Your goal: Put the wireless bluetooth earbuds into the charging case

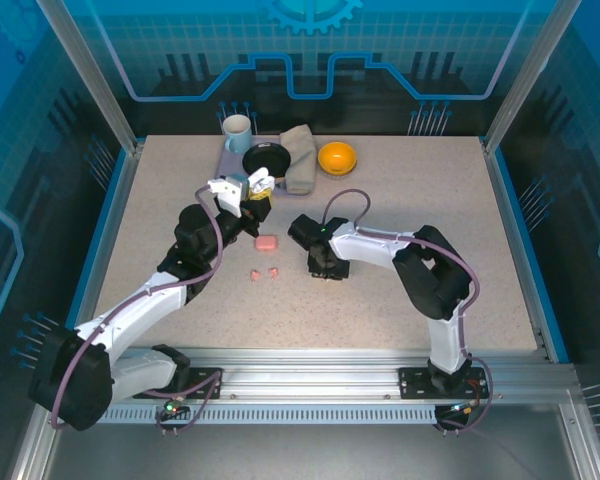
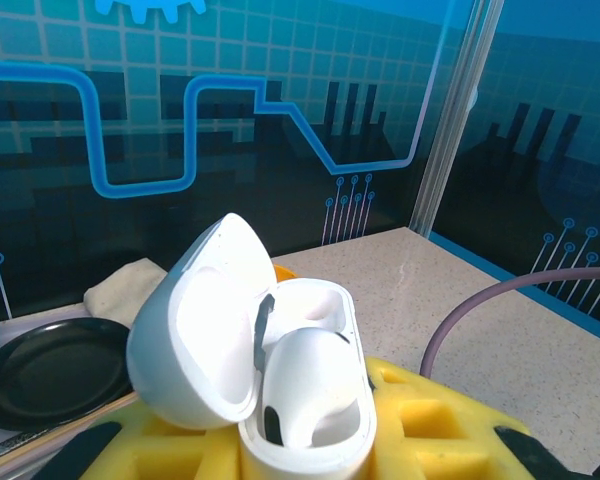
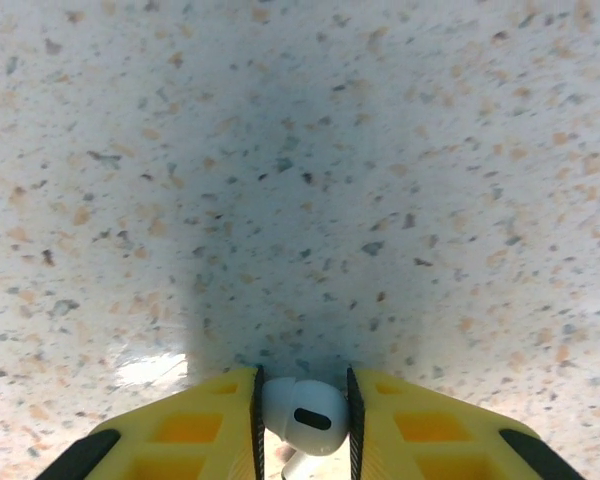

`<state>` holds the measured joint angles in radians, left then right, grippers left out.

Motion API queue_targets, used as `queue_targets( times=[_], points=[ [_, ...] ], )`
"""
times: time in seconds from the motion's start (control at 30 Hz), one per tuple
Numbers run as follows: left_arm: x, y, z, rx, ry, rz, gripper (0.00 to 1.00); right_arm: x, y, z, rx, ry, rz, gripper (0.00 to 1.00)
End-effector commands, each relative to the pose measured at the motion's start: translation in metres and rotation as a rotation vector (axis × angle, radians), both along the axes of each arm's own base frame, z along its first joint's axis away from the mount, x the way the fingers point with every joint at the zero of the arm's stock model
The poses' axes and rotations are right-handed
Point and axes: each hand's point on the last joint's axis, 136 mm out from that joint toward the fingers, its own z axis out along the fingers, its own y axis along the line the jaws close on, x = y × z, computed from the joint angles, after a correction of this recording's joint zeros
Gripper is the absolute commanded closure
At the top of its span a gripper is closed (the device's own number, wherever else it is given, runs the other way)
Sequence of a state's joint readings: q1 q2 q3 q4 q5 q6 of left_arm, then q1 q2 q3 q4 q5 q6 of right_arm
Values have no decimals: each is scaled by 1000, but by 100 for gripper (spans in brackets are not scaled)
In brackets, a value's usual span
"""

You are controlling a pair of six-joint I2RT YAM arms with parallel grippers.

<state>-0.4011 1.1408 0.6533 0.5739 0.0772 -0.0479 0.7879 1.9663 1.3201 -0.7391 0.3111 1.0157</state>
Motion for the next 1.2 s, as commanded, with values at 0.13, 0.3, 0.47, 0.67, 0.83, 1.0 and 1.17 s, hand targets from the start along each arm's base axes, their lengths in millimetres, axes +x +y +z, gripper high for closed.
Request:
queue_targets(
  times=[0.13,0.3,0.47,0.67,0.83,1.0,1.17],
  points=[
    [0,-2,23,-34,-52,-25,100,2,-31,7,-83,-40,0,73],
    [2,-4,24,-32,-48,-30,100,0,-34,1,-80,-30,8,73],
    [3,-6,23,-26,-42,-38,100,0,-36,4,-47,-49,7,73],
    [2,-9,18,-20,-28,-56,100,6,-39,32,24,-146,15,73],
    [0,-15,15,-19,-11,-98,100,15,-43,74,85,-257,42,72],
    [-7,-28,12,-16,3,-186,100,28,-49,140,168,-425,82,72],
    [-14,-44,7,-11,30,-282,100,39,-62,218,240,-608,119,71]
  ],
)
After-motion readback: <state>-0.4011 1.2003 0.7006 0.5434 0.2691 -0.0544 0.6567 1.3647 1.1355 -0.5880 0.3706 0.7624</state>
